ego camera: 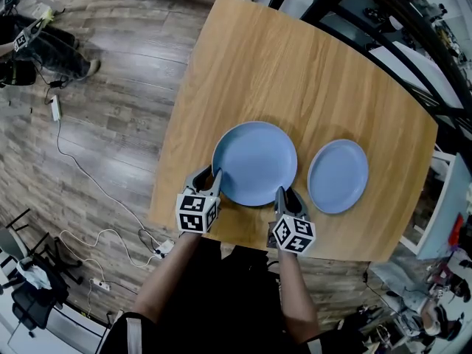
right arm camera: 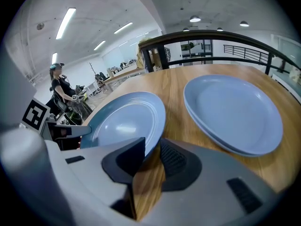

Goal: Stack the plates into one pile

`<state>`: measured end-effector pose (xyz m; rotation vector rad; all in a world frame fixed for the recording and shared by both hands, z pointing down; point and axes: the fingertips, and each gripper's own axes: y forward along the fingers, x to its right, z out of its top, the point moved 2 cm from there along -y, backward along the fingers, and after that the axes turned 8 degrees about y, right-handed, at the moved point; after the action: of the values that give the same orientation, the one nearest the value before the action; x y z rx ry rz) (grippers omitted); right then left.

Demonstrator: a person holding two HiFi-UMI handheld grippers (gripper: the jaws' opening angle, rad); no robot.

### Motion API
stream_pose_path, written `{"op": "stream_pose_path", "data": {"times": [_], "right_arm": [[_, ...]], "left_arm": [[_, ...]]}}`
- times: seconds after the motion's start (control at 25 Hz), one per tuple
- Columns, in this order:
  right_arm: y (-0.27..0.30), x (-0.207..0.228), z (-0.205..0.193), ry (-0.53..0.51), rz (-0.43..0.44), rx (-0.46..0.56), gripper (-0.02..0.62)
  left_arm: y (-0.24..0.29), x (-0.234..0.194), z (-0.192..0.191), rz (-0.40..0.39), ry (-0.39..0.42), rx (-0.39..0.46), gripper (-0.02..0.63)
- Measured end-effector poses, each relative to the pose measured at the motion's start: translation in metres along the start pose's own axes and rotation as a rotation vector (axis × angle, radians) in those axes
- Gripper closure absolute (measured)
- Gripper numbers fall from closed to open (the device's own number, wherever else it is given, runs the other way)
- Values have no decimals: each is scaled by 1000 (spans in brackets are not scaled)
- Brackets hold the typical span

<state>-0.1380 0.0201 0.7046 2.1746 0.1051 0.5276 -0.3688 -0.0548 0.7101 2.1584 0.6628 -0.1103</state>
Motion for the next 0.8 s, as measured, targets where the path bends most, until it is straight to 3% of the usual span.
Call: {"op": "stream_pose_path", "data": {"times": [0.8], "right_arm": [[3,-3,0,39,22,-18,500]], "left_arm": [[-2,-3,-2,4,-32,14,526]]}}
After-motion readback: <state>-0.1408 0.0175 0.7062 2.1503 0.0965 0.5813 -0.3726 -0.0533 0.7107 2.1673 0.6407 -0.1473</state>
